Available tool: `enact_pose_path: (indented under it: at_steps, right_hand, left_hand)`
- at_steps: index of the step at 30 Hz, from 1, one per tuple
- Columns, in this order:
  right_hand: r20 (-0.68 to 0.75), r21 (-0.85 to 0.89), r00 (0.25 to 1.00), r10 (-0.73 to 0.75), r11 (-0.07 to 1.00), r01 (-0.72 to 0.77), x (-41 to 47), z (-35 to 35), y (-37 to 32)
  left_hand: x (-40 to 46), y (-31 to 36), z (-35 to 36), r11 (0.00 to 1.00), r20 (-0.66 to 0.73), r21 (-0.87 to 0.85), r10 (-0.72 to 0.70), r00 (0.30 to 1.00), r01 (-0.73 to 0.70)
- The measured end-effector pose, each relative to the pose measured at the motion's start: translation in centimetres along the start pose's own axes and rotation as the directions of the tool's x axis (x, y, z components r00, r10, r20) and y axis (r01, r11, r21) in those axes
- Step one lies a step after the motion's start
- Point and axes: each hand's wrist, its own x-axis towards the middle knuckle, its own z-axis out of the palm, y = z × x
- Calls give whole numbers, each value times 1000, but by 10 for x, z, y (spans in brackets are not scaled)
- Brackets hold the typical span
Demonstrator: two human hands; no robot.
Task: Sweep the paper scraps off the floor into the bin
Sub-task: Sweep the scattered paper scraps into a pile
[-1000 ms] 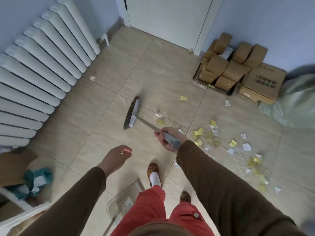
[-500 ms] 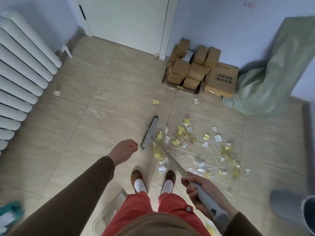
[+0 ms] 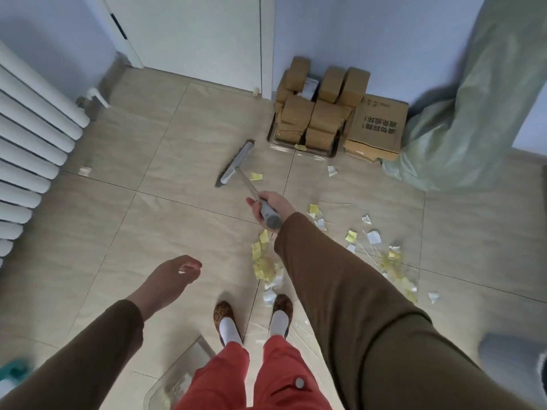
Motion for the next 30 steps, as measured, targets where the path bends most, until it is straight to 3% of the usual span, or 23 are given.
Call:
enact_pose_path:
  at_steps: [4,9,15,20,22,25,28,30]
  right_hand:
    - [-79,124,997,11,992,-1,-27,-59,4]
    - [-192,311,981,10,949,51,-99,-138,70]
    - [-257,481,966,-27,864,152,-204,-151,130]
    - [-255,460,962,-101,862,212,-291,-164,169]
    - [-324,289,933,-158,922,257,-307,-173,170]
    - [-422,-251,851,-313,942,222,-307,-186,148]
    - [-412,-705,772,-484,706,67,-286,-209,111]
    - [-315,-918,742,-592,389,-80,-262,-233,78]
  left_hand:
    - [-2,9,19,999,18,30,14,1000,-14]
    - [-9,28,40,995,89,54,78,993,-83]
    - [-19,47,65,967,198,112,202,959,-227]
    - [-38,47,89,954,263,135,228,938,-269]
    - [-44,48,98,950,283,146,227,932,-276]
    - [-49,54,109,941,288,164,242,927,-297]
    - [-52,60,115,940,272,159,252,929,-302]
    - [-53,62,120,946,250,152,242,937,-285]
